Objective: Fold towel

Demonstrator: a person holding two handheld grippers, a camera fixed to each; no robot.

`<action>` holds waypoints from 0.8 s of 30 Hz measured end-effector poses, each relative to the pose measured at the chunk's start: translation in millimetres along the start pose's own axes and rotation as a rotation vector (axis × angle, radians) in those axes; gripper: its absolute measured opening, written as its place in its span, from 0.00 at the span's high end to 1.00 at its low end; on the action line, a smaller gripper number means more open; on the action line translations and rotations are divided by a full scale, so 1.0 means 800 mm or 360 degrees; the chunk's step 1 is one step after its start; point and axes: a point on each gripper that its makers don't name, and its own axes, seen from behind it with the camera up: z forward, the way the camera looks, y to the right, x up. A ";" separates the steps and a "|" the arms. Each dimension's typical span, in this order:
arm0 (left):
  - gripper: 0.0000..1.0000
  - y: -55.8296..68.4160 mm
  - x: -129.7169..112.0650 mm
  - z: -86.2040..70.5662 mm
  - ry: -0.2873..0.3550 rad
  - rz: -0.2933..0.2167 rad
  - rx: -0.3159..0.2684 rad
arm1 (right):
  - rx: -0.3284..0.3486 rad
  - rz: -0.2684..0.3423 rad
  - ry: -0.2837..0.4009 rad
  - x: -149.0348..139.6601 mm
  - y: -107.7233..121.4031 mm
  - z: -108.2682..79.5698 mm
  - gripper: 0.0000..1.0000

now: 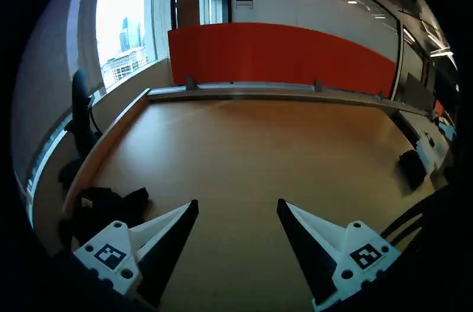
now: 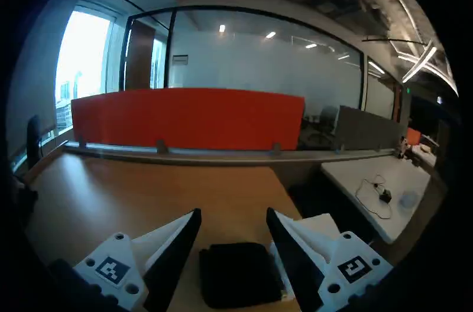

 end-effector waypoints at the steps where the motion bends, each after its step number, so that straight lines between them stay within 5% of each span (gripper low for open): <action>1: 0.01 -0.001 0.006 0.000 0.0025 -0.0004 0.0002 | -0.0009 0.0002 0.0029 0.006 0.000 -0.001 0.15; 6: 0.01 0.000 0.040 -0.001 0.0168 -0.0026 -0.0002 | -0.0032 0.0020 0.0154 0.031 -0.004 -0.009 0.11; 15: 0.01 -0.003 0.101 -0.009 0.0449 0.0003 0.0023 | 0.0011 0.0061 0.0212 0.043 -0.023 -0.009 0.02; 24: 0.01 -0.005 0.128 -0.004 0.0540 -0.0019 0.0039 | 0.0066 0.0090 0.0263 0.065 -0.056 -0.007 0.01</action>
